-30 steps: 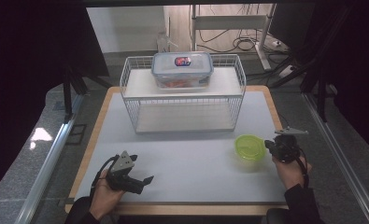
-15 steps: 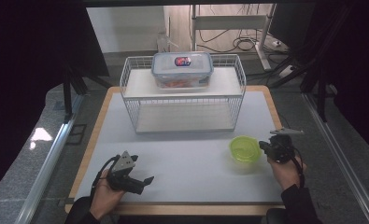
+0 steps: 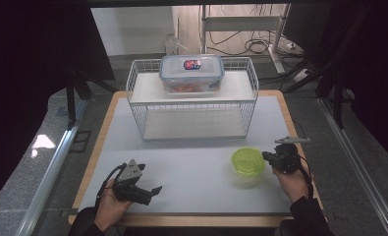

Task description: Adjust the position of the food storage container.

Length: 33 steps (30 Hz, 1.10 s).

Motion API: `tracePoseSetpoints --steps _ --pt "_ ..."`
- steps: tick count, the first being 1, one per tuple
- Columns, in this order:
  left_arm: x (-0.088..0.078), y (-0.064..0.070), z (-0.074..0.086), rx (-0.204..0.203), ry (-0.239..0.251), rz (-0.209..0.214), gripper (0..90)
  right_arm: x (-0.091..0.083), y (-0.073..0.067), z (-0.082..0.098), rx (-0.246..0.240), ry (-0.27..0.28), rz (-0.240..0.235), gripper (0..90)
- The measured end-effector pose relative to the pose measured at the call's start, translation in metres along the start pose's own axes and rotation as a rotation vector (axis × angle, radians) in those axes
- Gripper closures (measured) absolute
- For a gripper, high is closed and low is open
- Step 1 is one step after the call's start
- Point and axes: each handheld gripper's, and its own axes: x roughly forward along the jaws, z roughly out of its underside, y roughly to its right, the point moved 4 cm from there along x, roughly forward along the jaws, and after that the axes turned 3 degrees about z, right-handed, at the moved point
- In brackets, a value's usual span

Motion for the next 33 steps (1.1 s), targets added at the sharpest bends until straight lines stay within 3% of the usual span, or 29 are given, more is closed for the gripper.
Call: tracePoseSetpoints --steps 7,17,33 --pt "0.000 0.000 0.000 0.001 -0.002 0.002 1.5 -0.002 0.012 0.013 0.018 -0.040 0.006 89.5" --pt "0.001 0.001 0.000 0.005 -0.012 0.002 1.6 0.007 -0.004 0.026 -0.003 -0.117 -0.093 89.6" --pt "0.003 0.002 0.001 0.013 -0.026 -0.001 1.6 0.026 -0.028 0.022 -0.031 -0.138 -0.168 89.7"
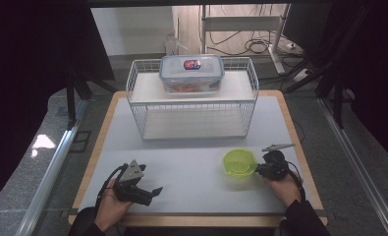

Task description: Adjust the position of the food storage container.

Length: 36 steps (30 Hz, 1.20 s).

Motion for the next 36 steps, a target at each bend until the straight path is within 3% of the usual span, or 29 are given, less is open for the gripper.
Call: tracePoseSetpoints --steps 15,25,28,36 --pt "0.001 0.000 0.001 0.002 -0.017 -0.004 1.9 0.026 -0.039 -0.015 -0.044 -0.021 -0.093 89.6" --pt "0.001 0.001 0.001 0.001 -0.019 0.002 2.0 0.043 -0.075 -0.025 -0.127 -0.044 -0.139 89.3" --pt "0.002 0.001 0.001 -0.001 -0.023 0.005 2.2 0.045 -0.077 -0.025 -0.147 -0.048 -0.128 88.0" --pt "0.002 0.001 0.001 0.002 -0.026 0.005 2.4 0.035 -0.064 -0.026 -0.156 -0.014 -0.062 78.9"
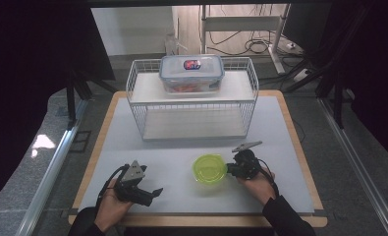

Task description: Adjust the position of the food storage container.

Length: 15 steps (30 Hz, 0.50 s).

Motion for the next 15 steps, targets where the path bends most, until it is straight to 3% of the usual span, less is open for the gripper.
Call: tracePoseSetpoints --steps 9,15 --pt "-0.001 -0.001 0.001 0.003 0.002 -0.003 2.6 -0.021 0.013 0.004 -0.079 0.062 0.114 63.6" --pt "0.000 -0.001 0.001 0.008 0.001 -0.006 2.7 -0.032 0.019 0.005 -0.076 0.094 0.124 50.8"
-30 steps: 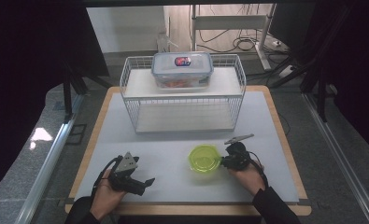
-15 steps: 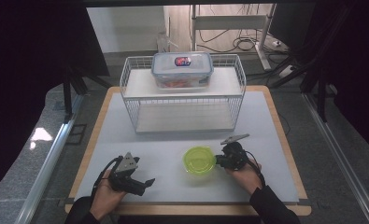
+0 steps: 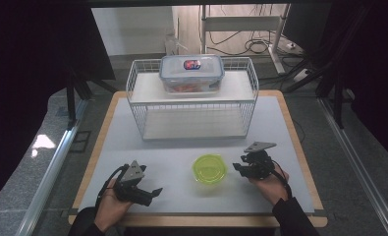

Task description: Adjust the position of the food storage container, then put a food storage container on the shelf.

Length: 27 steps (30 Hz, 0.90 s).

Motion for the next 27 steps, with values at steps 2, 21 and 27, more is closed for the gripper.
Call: tracePoseSetpoints --steps 2,21,27 --pt "0.000 0.000 0.000 0.000 0.000 0.000 2.7 -0.002 0.002 0.000 0.006 0.006 -0.005 47.1" --pt "0.001 -0.001 0.001 -0.002 -0.008 -0.001 2.9 -0.014 0.005 -0.005 0.112 -0.020 -0.070 22.3" --pt "0.002 -0.001 0.001 -0.001 -0.012 -0.003 2.9 -0.022 0.003 -0.016 0.140 0.047 -0.109 28.0"
